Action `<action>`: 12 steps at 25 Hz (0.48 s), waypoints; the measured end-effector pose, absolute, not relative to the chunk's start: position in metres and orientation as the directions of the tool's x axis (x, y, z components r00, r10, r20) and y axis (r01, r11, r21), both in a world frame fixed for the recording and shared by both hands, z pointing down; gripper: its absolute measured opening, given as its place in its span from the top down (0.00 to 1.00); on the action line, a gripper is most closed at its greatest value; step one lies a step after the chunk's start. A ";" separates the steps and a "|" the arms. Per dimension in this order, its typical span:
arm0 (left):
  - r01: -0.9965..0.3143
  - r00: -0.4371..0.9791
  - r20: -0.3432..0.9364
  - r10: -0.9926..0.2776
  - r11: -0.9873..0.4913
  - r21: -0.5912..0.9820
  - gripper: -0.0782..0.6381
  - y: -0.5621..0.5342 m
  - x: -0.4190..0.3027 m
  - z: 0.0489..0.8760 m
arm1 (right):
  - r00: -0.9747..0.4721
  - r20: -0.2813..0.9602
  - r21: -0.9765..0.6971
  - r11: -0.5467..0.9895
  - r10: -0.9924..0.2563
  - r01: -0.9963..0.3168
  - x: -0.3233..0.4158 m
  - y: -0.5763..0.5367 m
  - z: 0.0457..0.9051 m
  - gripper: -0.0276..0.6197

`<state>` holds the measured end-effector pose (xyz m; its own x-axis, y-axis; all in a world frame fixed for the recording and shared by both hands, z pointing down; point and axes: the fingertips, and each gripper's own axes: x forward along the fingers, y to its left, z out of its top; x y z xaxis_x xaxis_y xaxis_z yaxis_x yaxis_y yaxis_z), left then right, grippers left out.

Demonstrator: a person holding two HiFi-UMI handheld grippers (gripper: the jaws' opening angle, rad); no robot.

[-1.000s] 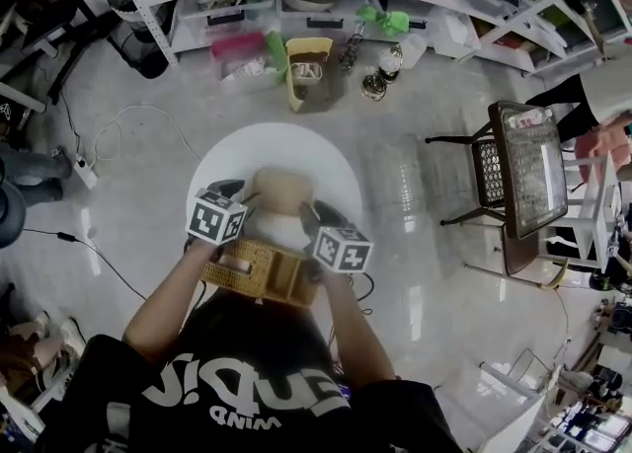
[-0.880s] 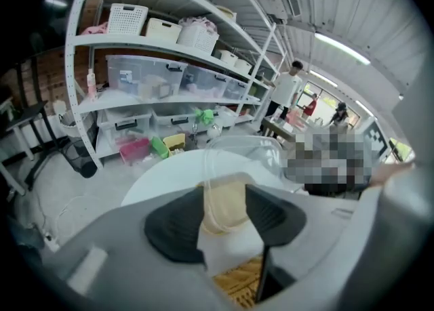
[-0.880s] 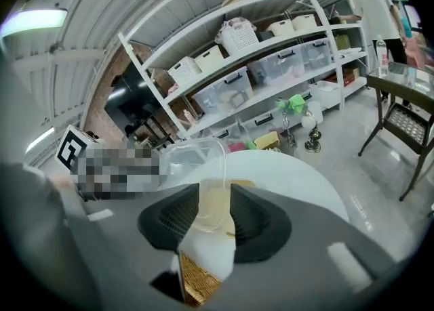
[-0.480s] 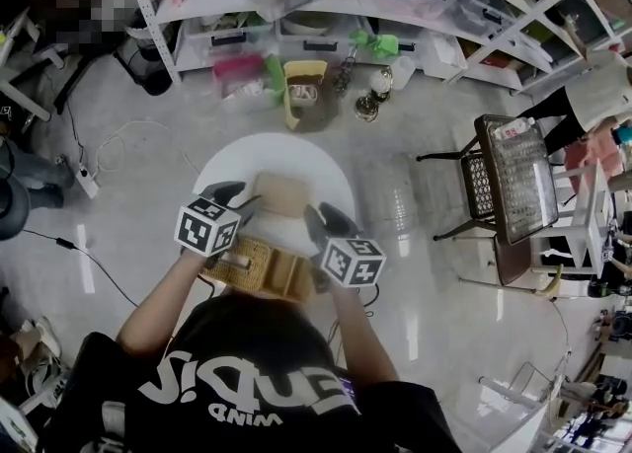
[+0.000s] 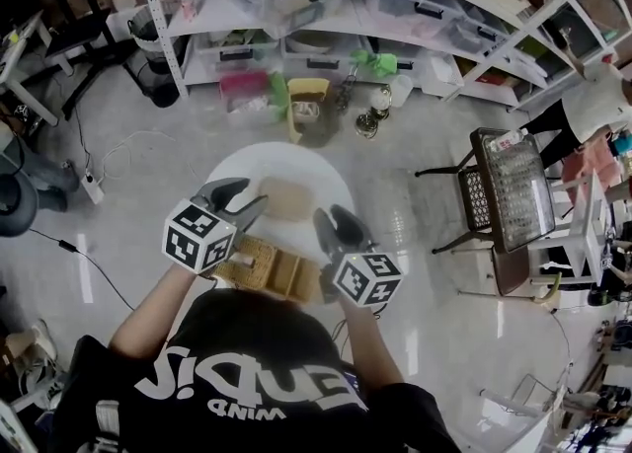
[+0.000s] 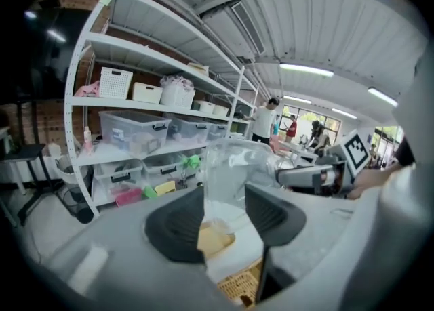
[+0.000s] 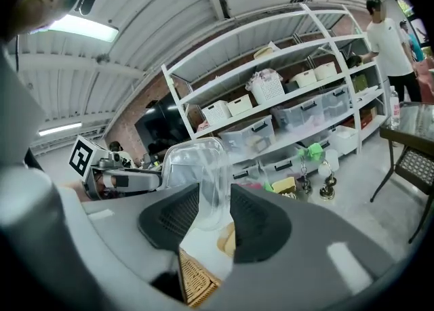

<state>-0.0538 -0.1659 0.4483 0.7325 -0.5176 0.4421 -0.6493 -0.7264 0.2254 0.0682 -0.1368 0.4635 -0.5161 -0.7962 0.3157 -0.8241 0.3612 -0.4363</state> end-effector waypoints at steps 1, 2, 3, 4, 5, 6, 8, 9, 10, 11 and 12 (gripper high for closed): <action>-0.648 0.735 0.426 -0.527 -0.731 0.213 0.63 -0.164 -0.054 0.440 | -0.512 0.303 -0.431 0.363 -0.804 -0.826 0.068 -0.135 0.457 0.74; -0.646 0.738 0.411 -0.535 -0.736 0.202 0.63 -0.161 -0.054 0.433 | -0.505 0.289 -0.426 0.363 -0.813 -0.829 0.068 -0.132 0.451 0.74; -0.644 0.741 0.396 -0.542 -0.741 0.190 0.63 -0.157 -0.055 0.428 | -0.497 0.275 -0.420 0.362 -0.823 -0.832 0.068 -0.129 0.446 0.74; -0.642 0.744 0.382 -0.549 -0.746 0.179 0.63 -0.154 -0.055 0.425 | -0.489 0.261 -0.412 0.361 -0.832 -0.836 0.069 -0.126 0.441 0.74; -0.641 0.746 0.368 -0.555 -0.749 0.168 0.63 -0.150 -0.055 0.421 | -0.480 0.249 -0.402 0.362 -0.841 -0.841 0.069 -0.123 0.437 0.74; -0.640 0.748 0.354 -0.562 -0.752 0.158 0.63 -0.147 -0.055 0.418 | -0.473 0.236 -0.389 0.363 -0.849 -0.847 0.069 -0.121 0.432 0.74; -0.641 0.751 0.324 -0.576 -0.754 0.146 0.63 -0.142 -0.055 0.412 | -0.460 0.210 -0.362 0.369 -0.863 -0.856 0.070 -0.116 0.423 0.74; -0.641 0.753 0.309 -0.581 -0.753 0.145 0.63 -0.139 -0.056 0.410 | -0.456 0.197 -0.354 0.371 -0.868 -0.858 0.071 -0.113 0.420 0.74; -0.642 0.755 0.293 -0.586 -0.753 0.148 0.64 -0.137 -0.057 0.408 | -0.455 0.185 -0.350 0.374 -0.871 -0.859 0.071 -0.111 0.418 0.74; -0.642 0.758 0.277 -0.591 -0.751 0.153 0.65 -0.135 -0.059 0.407 | -0.455 0.176 -0.349 0.376 -0.873 -0.858 0.070 -0.108 0.418 0.74; -0.642 0.760 0.263 -0.594 -0.750 0.159 0.66 -0.133 -0.060 0.407 | -0.456 0.170 -0.350 0.379 -0.874 -0.857 0.070 -0.105 0.419 0.74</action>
